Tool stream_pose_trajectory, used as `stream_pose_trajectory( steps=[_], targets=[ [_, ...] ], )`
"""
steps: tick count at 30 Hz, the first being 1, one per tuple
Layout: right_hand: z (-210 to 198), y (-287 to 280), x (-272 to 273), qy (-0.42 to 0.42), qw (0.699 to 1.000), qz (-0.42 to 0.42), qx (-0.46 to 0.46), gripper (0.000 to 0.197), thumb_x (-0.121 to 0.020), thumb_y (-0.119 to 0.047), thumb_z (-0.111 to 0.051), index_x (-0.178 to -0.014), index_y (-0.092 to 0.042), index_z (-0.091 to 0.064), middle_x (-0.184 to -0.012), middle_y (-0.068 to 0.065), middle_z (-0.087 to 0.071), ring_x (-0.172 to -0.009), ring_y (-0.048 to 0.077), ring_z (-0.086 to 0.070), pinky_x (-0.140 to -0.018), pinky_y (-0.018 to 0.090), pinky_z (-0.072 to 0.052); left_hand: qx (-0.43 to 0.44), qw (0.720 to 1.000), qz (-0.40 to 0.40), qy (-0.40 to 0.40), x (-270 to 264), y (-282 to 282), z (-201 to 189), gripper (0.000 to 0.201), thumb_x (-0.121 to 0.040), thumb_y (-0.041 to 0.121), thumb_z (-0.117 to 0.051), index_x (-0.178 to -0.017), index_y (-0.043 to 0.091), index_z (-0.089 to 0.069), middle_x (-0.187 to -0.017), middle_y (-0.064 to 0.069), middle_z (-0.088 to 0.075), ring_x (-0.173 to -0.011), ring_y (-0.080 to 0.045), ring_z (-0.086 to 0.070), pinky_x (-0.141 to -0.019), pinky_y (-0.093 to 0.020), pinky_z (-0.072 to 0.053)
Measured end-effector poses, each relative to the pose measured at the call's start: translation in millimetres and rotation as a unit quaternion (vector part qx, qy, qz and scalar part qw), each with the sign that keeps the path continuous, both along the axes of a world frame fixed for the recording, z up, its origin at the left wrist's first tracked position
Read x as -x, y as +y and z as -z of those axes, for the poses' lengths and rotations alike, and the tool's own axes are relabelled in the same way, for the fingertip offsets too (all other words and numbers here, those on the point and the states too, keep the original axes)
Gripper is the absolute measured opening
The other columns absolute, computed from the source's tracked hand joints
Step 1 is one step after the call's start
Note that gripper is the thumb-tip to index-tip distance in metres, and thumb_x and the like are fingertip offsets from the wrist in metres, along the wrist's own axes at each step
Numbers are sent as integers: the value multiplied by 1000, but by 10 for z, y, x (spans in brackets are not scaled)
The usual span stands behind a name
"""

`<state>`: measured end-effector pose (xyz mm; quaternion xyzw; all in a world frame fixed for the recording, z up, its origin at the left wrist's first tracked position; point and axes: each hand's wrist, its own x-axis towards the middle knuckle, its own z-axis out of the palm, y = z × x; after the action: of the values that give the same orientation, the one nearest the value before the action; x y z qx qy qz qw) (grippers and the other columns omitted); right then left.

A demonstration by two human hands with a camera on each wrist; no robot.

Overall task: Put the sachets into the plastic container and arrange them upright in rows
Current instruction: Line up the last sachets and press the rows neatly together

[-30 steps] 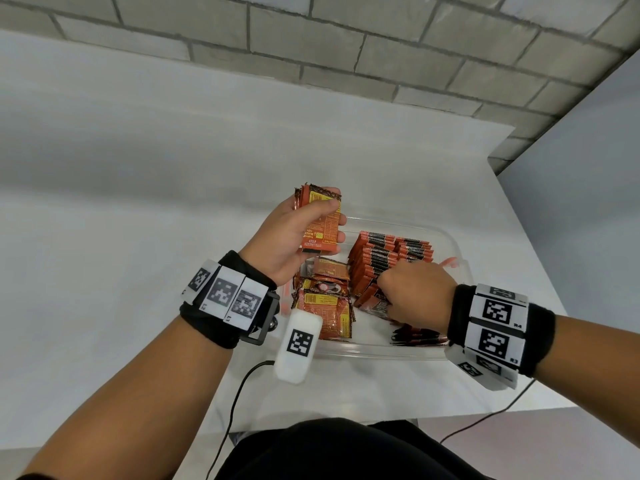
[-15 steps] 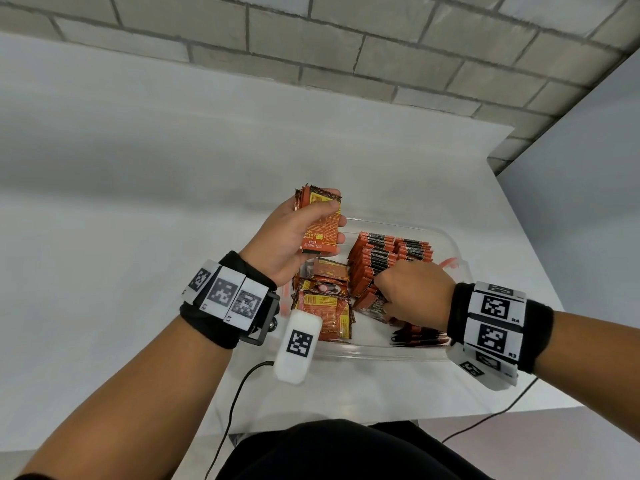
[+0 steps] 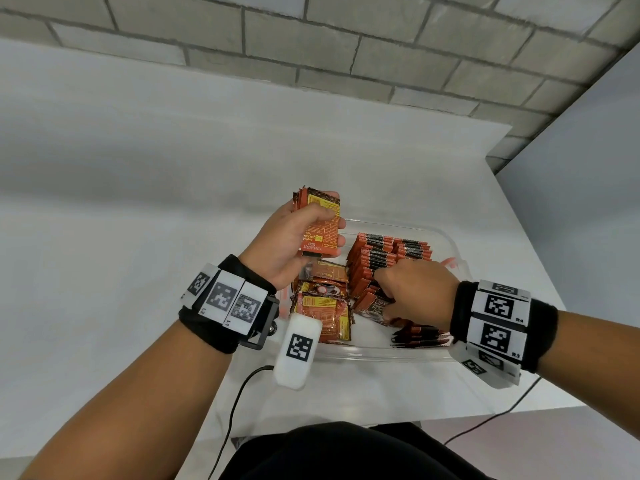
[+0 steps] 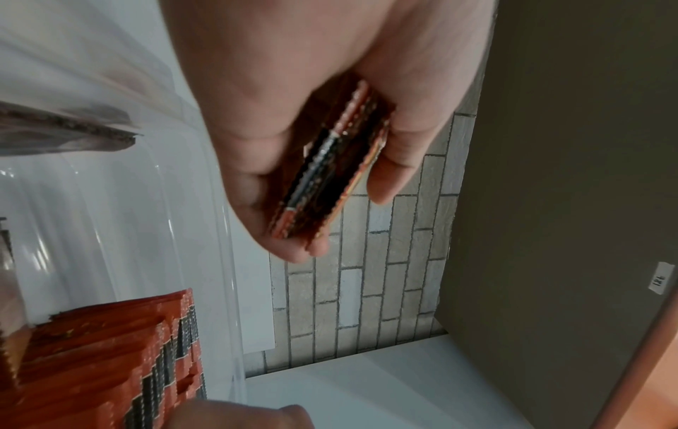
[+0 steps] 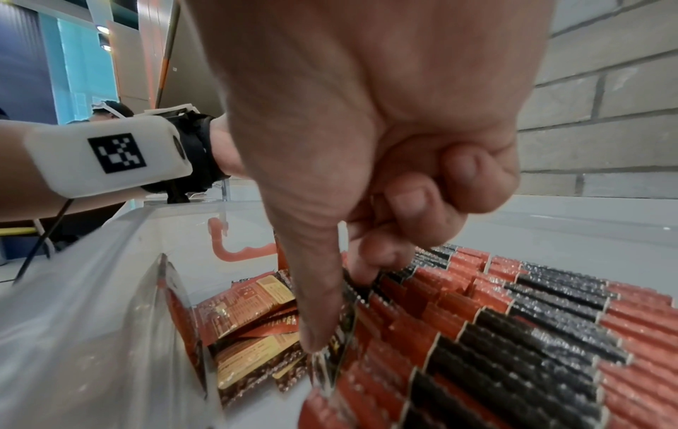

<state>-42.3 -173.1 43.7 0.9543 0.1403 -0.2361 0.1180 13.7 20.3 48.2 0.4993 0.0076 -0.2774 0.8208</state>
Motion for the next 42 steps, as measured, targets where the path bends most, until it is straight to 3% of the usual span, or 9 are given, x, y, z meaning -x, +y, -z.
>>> stream_pose_trajectory(
  steps=[7,12,17,20,24,27,30,35,42],
  targets=[
    [-268,-156,-84,-20,970,148,-189,26,-82,-45,-68,-88,-21,-59,-71,-10,-55,-62,8,-51,-55,20,-37,3,1000,22,-10,11,2,12,28,-92,-1,-48,-112,14,-61,-100,-15,-71,-93,-32,-69,-83,-42,-55],
    [-481,-267,-53,-47,877,240,-413,37,-81,-46,-65,-115,-35,-57,-89,-7,-64,-62,3,-56,-64,18,-41,-39,996,58,-48,28,-48,-10,40,-79,5,-66,-118,12,-62,-102,-10,-71,-92,-23,-69,-80,-38,-55],
    [-565,-119,-28,-62,795,235,-555,47,-83,-34,-62,-128,-32,-51,-102,-5,-63,-67,26,-58,-68,31,-51,-10,992,103,-76,79,-210,-65,42,-69,5,-68,-111,9,-61,-94,-7,-72,-87,-19,-70,-72,-30,-58],
    [-515,-103,-63,-66,763,246,-594,40,-85,-19,-65,-124,-23,-56,-97,0,-66,-72,12,-65,-68,17,-53,-12,989,116,-94,99,-306,-69,40,-70,5,-68,-109,8,-62,-94,-8,-71,-88,-20,-69,-77,-32,-57],
    [-487,-132,-99,-110,738,270,-608,18,-84,-11,-68,-100,-18,-65,-87,2,-68,-77,26,-68,-70,28,-57,-24,990,114,-78,81,-376,-77,38,-76,26,-64,-109,8,-62,-95,-9,-70,-85,-20,-69,-71,-32,-58],
    [-524,-192,-129,-211,713,270,-611,12,-84,-11,-69,-83,-19,-61,-78,-2,-66,-66,14,-63,-63,23,-51,-40,996,79,-30,30,-390,-64,41,-76,45,-60,-101,12,-64,-86,-10,-69,-73,-22,-66,-65,-34,-56],
    [-532,-171,-97,-288,727,222,-583,16,-83,-13,-72,-79,-22,-58,-78,-9,-62,-64,1,-55,-60,14,-44,-23,999,43,12,-3,-388,-47,45,-72,49,-61,-98,13,-61,-77,-8,-67,-64,-20,-64,-60,-33,-56],
    [-310,-78,-13,-205,842,100,-489,12,-79,-22,-76,-87,-18,-68,-91,-3,-56,-79,4,-52,-73,14,-40,18,999,39,13,-17,-403,-22,21,-87,19,-60,-100,3,-64,-89,-14,-68,-77,-24,-67,-70,-33,-54],
    [-367,-151,-142,-248,850,157,-437,39,-90,-26,-64,-128,-22,-57,-111,-9,-55,-88,-2,-49,-73,2,-34,-18,998,50,-25,-5,-396,-24,17,-90,5,-57,-104,4,-65,-100,-18,-70,-90,-30,-68,-85,-44,-53]
  ],
)
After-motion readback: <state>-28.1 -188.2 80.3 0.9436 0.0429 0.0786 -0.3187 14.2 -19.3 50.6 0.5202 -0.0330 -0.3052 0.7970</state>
